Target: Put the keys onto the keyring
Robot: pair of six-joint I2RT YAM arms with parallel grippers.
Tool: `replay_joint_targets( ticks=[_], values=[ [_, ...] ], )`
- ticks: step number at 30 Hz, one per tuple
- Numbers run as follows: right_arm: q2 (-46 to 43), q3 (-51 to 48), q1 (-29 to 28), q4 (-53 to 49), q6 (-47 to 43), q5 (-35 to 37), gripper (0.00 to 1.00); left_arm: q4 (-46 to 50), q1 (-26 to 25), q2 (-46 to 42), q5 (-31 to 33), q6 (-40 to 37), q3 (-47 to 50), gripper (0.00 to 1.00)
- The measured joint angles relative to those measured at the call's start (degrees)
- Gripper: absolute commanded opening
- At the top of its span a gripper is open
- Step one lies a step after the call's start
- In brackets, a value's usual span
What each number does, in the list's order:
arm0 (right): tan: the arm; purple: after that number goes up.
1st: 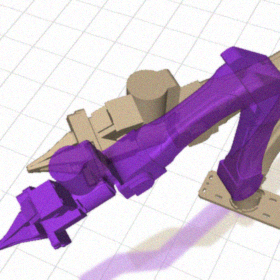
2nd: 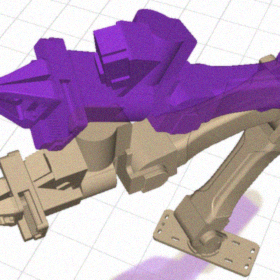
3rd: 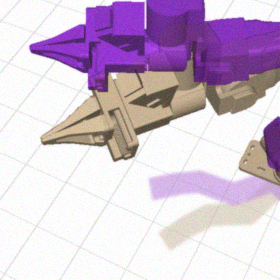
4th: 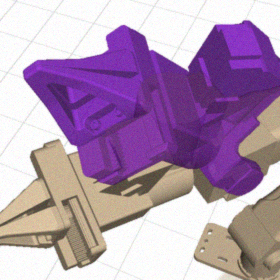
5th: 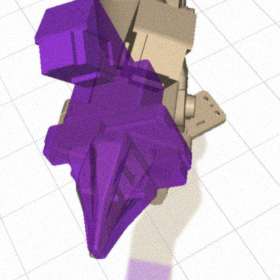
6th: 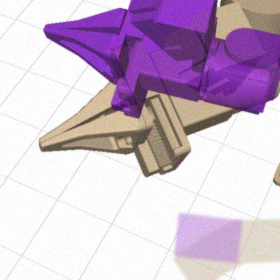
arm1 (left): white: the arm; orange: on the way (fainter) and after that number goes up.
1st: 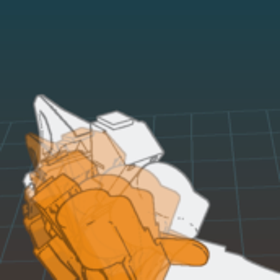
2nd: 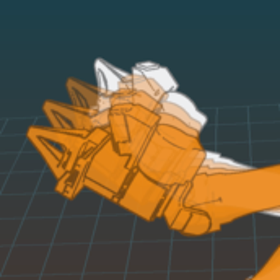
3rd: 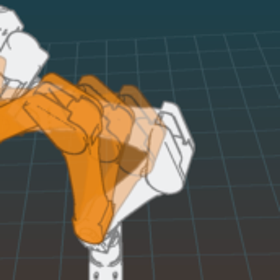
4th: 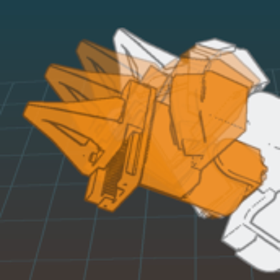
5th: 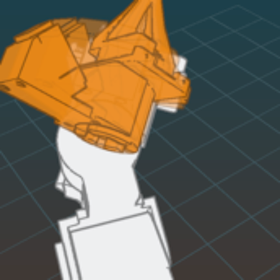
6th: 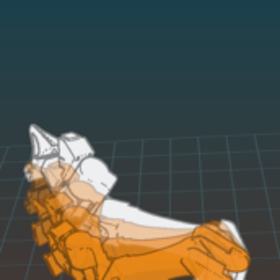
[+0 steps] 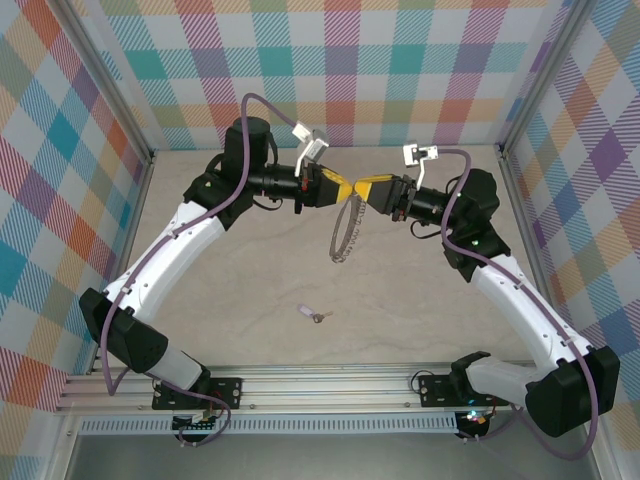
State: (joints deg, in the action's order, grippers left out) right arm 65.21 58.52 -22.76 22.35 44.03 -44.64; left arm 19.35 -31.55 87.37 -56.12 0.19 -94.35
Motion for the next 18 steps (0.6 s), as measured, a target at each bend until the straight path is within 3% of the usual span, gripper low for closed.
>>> replay_joint_targets(
  ticks=[8,11,12,15,18],
  values=[
    [0.0,0.9,0.0,-3.4,-2.9,-0.2,0.0,0.6,0.3,0.4,0.0,0.0,-0.4,0.0],
    [0.0,1.4,0.0,-4.5,-3.8,-0.4,0.0,1.3,0.3,0.4,0.2,0.0,-0.7,0.0],
    [0.0,1.5,0.0,-4.9,-4.3,-0.4,0.0,1.4,0.3,0.4,0.3,0.1,-0.7,0.03],
    [0.0,1.6,-0.1,-5.6,-5.4,0.5,0.0,1.4,0.2,0.4,1.9,0.4,-0.8,0.37],
    [0.5,1.6,-0.1,-6.6,-6.2,1.7,0.0,0.7,0.3,0.0,5.6,1.7,-0.5,0.52]
  ],
)
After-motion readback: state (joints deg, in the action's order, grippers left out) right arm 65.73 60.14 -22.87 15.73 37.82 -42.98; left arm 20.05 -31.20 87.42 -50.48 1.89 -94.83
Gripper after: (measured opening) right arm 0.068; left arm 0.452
